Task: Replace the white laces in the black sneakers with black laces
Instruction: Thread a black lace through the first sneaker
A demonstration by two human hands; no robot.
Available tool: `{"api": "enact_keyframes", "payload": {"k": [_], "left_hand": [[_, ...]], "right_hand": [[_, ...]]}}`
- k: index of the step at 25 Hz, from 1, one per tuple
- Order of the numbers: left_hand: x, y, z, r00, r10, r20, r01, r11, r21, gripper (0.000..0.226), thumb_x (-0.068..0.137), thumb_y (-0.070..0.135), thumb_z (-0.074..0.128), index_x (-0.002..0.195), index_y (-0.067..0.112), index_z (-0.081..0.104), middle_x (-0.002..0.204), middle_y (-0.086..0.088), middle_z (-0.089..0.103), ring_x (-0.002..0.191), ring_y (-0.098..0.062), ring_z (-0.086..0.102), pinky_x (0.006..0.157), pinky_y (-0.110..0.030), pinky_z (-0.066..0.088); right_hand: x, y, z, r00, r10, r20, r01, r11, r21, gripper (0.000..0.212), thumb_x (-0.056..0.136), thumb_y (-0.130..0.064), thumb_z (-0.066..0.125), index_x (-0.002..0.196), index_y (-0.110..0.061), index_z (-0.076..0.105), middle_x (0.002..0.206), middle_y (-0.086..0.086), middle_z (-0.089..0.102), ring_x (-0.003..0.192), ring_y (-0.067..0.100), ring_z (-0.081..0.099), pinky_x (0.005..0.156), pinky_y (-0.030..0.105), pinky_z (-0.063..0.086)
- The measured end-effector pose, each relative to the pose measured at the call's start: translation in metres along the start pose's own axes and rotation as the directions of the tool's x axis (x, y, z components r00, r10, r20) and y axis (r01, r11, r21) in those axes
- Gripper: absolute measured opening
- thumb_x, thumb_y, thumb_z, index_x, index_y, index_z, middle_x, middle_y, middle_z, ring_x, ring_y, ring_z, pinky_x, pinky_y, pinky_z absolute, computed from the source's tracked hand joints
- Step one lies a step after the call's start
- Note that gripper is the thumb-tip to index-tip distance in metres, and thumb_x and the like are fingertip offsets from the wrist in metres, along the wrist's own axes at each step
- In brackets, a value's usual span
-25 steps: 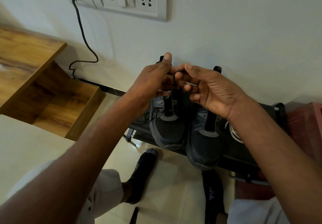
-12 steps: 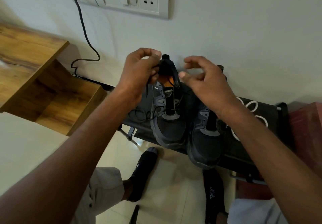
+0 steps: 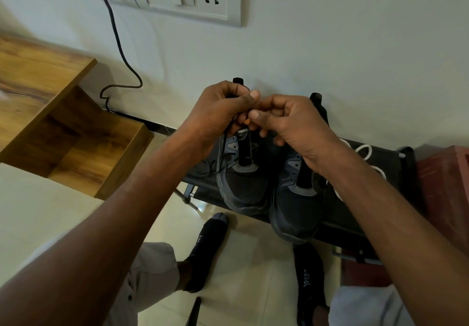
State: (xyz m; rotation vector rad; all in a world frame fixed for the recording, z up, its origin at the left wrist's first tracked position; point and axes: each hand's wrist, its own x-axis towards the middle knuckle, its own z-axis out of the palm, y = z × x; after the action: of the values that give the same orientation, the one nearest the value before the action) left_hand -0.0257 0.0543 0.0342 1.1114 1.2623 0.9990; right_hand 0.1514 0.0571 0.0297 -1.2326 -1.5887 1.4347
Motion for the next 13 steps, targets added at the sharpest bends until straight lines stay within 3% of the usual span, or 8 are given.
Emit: {"api": "enact_keyframes", "payload": {"k": [2,4,6,7,9,10,11,13], "left_hand": [[-0.001,0.001,-0.002,1.000,-0.003,0.005,0.003,1.000,0.010,0.021,0.099,0.028,0.070,0.104,0.009,0.062,0.059,-0.001,0.054,0.052,-0.014,0.044,0.048,-0.024,0.035],[0.001,0.001,-0.007,1.000,-0.025,-0.003,0.025,0.999,0.034,0.019,0.101,0.028,0.066,0.104,0.009,0.062,0.061,-0.002,0.056,0.053,-0.015,0.046,0.050,-0.025,0.037],[0.004,-0.001,-0.014,0.996,-0.053,-0.065,0.058,0.996,0.072,0.012,0.104,0.023,0.062,0.103,0.011,0.063,0.064,-0.001,0.060,0.054,-0.015,0.048,0.053,-0.026,0.039],[0.005,-0.002,-0.016,0.994,-0.064,-0.094,0.072,0.994,0.086,0.009,0.104,0.020,0.061,0.102,0.012,0.064,0.065,-0.001,0.061,0.054,-0.014,0.049,0.054,-0.025,0.039],[0.005,-0.005,-0.015,0.993,-0.079,-0.093,0.089,0.989,0.115,0.006,0.102,0.017,0.063,0.100,0.012,0.065,0.065,-0.001,0.063,0.052,-0.012,0.049,0.052,-0.025,0.039],[0.004,-0.005,-0.013,0.994,-0.086,-0.074,0.095,0.986,0.136,0.006,0.101,0.017,0.064,0.098,0.012,0.066,0.065,-0.001,0.063,0.051,-0.012,0.049,0.051,-0.025,0.038],[0.003,-0.005,-0.010,0.994,-0.091,-0.054,0.098,0.982,0.159,0.007,0.100,0.017,0.066,0.096,0.011,0.067,0.065,-0.002,0.063,0.050,-0.012,0.048,0.050,-0.024,0.038],[0.002,-0.006,-0.006,0.996,-0.085,-0.022,0.088,0.980,0.180,0.016,0.098,0.020,0.070,0.100,0.005,0.069,0.068,-0.006,0.064,0.051,-0.013,0.049,0.049,-0.024,0.038]], "right_hand": [[0.004,0.003,-0.001,0.997,-0.017,-0.069,0.012,0.997,-0.076,0.003,0.094,-0.020,0.078,0.092,-0.018,0.078,0.076,-0.007,0.073,0.064,-0.002,0.060,0.058,0.012,0.045],[0.008,0.009,-0.008,0.962,0.004,-0.272,-0.066,0.974,-0.216,0.012,0.091,-0.025,0.079,0.079,-0.024,0.076,0.073,-0.013,0.070,0.068,-0.001,0.063,0.066,0.019,0.050],[0.010,0.015,-0.019,0.883,-0.015,-0.470,-0.218,0.872,-0.438,0.011,0.086,-0.023,0.073,0.076,-0.021,0.072,0.080,-0.008,0.071,0.080,0.013,0.068,0.072,0.030,0.054],[0.008,0.017,-0.022,0.870,-0.044,-0.491,-0.278,0.779,-0.562,0.005,0.085,-0.020,0.068,0.080,-0.018,0.071,0.089,-0.002,0.071,0.086,0.021,0.067,0.073,0.034,0.055],[0.002,0.020,-0.017,0.909,-0.102,-0.403,-0.280,0.566,-0.775,0.021,0.083,-0.015,0.067,0.103,-0.014,0.069,0.116,0.007,0.063,0.107,0.030,0.058,0.077,0.037,0.050],[0.000,0.021,-0.012,0.937,-0.151,-0.315,-0.195,0.522,-0.830,0.036,0.082,-0.013,0.070,0.117,-0.015,0.066,0.127,0.007,0.057,0.118,0.031,0.052,0.081,0.035,0.046],[0.000,0.020,-0.007,0.955,-0.197,-0.220,-0.076,0.554,-0.829,0.048,0.082,-0.014,0.073,0.128,-0.018,0.062,0.134,0.005,0.054,0.124,0.028,0.048,0.087,0.031,0.042],[0.001,0.011,0.005,0.974,-0.206,-0.097,0.105,0.785,-0.611,0.050,0.088,-0.019,0.078,0.134,-0.024,0.060,0.128,-0.006,0.064,0.120,0.012,0.058,0.092,0.021,0.047]]}}
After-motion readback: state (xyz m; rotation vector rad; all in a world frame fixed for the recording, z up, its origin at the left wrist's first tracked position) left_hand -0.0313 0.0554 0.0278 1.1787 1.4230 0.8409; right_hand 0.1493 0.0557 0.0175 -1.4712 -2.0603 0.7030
